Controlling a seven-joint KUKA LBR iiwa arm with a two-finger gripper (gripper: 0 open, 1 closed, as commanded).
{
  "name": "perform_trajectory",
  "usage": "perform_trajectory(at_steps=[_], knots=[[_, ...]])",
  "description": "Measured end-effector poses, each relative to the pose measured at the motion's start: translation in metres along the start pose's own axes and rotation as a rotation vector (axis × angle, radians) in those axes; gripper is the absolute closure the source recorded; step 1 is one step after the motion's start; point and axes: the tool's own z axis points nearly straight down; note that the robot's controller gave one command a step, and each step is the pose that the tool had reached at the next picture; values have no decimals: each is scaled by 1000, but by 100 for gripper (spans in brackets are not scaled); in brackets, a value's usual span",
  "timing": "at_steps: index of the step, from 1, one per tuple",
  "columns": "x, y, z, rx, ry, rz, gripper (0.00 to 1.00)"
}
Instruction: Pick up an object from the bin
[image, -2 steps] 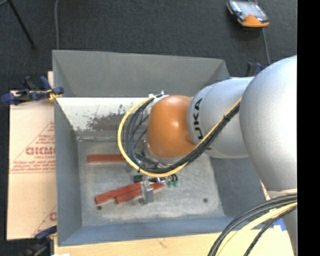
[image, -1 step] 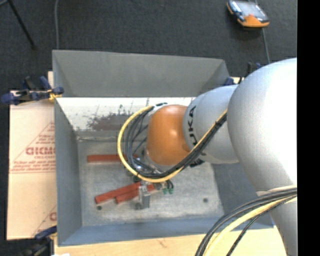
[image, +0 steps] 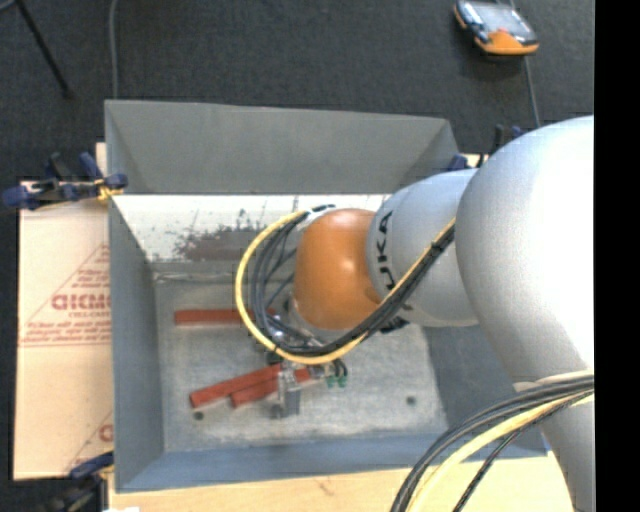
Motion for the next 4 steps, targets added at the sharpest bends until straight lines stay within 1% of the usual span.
perform_trajectory(at_steps=[1, 2, 3, 4], knots=[[0, 0, 0, 0, -1, -1, 100], [-2, -1, -46, 1, -4, -2, 100], [-3, -2, -71, 2, -3, -1, 100], [-5, -4, -107, 2, -4, 1, 100]])
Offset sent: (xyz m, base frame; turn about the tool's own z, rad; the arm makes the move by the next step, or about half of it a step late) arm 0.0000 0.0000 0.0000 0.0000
